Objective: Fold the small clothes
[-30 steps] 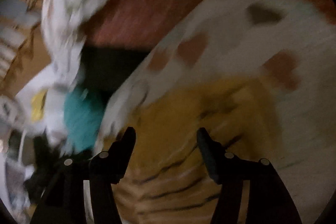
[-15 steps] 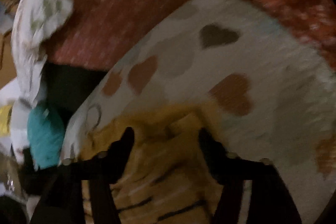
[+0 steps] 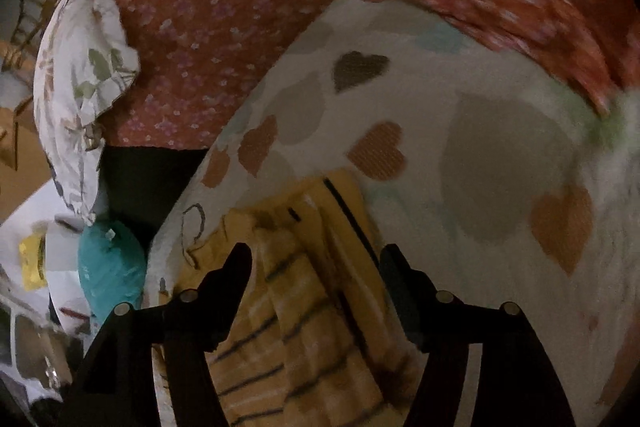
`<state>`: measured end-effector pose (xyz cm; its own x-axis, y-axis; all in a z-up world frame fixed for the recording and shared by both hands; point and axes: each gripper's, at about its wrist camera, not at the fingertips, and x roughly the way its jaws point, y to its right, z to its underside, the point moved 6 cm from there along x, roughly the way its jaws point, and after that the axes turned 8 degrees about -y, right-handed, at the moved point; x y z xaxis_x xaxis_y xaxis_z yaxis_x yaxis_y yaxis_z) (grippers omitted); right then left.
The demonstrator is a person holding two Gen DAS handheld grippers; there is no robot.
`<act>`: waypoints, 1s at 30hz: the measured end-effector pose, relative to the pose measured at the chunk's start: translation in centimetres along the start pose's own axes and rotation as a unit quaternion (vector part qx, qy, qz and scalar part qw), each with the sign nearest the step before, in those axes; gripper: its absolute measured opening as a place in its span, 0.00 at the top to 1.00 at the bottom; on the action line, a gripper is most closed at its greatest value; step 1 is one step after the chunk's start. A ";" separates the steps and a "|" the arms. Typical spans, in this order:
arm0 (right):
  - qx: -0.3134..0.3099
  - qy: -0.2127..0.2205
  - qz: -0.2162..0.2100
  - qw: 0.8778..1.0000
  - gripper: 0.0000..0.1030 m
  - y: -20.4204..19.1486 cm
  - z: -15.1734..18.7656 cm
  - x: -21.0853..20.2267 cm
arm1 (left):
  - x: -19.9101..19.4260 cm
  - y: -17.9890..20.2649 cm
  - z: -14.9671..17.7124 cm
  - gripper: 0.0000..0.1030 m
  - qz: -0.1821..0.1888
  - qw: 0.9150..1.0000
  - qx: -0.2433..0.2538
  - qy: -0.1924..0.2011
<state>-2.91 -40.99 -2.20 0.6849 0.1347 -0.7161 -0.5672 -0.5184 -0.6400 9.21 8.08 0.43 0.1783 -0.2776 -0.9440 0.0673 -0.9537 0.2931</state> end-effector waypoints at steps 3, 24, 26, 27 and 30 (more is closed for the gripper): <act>-0.011 -0.023 0.023 0.999 0.30 0.6 3.2 -0.4 | 0.5 -1.1 3.0 0.62 0.019 1.000 -0.003 -0.017; -0.278 -0.197 0.033 0.940 0.30 -21.1 13.3 7.1 | 8.6 -0.8 0.1 0.59 0.207 0.973 -0.100 -0.033; -0.303 -0.224 0.032 0.926 0.30 -24.7 14.5 10.3 | 8.8 -1.0 -0.1 0.57 0.223 0.967 -0.115 -0.037; -0.315 -0.240 0.038 0.917 0.30 -26.4 15.1 12.4 | 8.6 -1.0 -0.1 0.55 0.227 0.967 -0.115 -0.037; -0.326 -0.263 0.063 0.906 0.30 -29.0 16.3 16.6 | 8.6 -0.6 0.0 0.52 0.233 0.965 -0.116 -0.038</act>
<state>17.41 -9.99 -0.07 0.2223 0.3345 -0.9158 -0.1169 -0.9234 -0.3656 10.65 6.22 -7.85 0.1699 -0.6855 -0.7080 0.2170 -0.6748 0.7054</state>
